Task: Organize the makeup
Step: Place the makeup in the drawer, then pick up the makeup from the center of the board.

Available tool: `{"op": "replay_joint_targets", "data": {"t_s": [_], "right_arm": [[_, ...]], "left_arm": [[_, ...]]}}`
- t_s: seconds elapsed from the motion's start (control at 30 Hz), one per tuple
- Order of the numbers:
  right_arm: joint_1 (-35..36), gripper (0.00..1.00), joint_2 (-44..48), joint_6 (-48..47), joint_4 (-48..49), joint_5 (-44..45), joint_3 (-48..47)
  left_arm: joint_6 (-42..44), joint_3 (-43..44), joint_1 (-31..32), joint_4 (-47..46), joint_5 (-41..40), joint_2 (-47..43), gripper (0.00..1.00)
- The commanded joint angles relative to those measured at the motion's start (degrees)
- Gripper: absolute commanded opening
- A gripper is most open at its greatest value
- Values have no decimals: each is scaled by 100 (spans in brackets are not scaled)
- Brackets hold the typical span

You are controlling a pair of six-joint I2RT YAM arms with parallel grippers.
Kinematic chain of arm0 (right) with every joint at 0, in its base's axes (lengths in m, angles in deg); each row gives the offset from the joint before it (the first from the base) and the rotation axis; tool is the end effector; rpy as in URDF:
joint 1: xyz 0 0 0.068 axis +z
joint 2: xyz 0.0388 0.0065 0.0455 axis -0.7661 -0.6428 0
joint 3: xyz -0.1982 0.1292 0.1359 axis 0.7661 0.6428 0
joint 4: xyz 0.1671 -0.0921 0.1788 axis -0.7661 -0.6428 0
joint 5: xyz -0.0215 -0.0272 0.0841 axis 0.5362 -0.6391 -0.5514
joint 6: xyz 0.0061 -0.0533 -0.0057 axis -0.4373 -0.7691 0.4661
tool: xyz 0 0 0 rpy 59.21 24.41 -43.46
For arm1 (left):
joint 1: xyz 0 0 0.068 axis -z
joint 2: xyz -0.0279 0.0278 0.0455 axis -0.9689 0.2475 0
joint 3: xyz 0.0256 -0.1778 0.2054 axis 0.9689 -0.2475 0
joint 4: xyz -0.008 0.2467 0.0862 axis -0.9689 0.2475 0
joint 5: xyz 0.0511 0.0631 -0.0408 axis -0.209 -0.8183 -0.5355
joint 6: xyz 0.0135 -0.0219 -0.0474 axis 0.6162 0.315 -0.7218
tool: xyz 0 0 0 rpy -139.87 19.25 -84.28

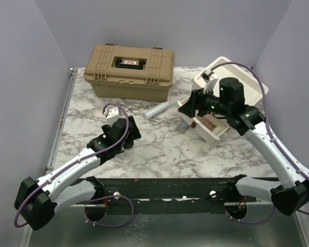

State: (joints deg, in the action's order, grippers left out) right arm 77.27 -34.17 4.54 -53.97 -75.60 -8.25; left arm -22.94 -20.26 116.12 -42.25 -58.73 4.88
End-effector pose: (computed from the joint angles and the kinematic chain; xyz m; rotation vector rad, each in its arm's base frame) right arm 0.2132 0.1233 0.3935 -0.4422 1.9978 0.8114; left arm 0.1656 -0.1196 0.2410 -0.3364 2.1745 -0.2930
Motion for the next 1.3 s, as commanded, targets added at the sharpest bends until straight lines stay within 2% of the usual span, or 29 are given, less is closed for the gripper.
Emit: {"op": "replay_joint_targets", "data": {"t_s": [0.0,0.17,0.3,0.37,0.43,0.57,0.67,0.8,1.0,1.17,1.27], "right_arm": [[198,66,-507,450,68,-594,-47],[1784,74,-1008,-327,-620,2209,-569],[2075,77,-1289,9,-630,2973,-587],[2172,98,-1384,96,-579,3204,-516],[2198,100,-1521,101,-779,3443,-592],[2213,100,-1620,-16,-693,3292,-646],[2213,100,-1863,-28,-470,2303,-671],[2375,100,-2735,116,-553,1382,-1038],[3090,100,-3910,63,-742,2242,-1779],[3406,100,-4691,-261,-827,1490,-2281],[3537,100,-5142,-82,-1112,1923,-2705]], "left_arm": [[-385,-81,-115,-23,-8,-185,99],[-959,-249,-154,60,-446,-755,99],[-1002,-206,-180,302,-671,-1033,99],[-1035,-138,-195,514,-842,-1136,99],[-999,-125,-195,636,-965,-1243,99],[-1029,-105,-200,858,-1173,-1363,99],[-1177,-110,-203,970,-1302,-1446,99],[-1613,60,-200,1384,-1582,-1920,99],[-1693,363,-202,1866,-2182,-2916,99],[-1535,637,-201,2276,-2564,-3413,99],[-1369,732,-197,2308,-2650,-3621,99]]}}
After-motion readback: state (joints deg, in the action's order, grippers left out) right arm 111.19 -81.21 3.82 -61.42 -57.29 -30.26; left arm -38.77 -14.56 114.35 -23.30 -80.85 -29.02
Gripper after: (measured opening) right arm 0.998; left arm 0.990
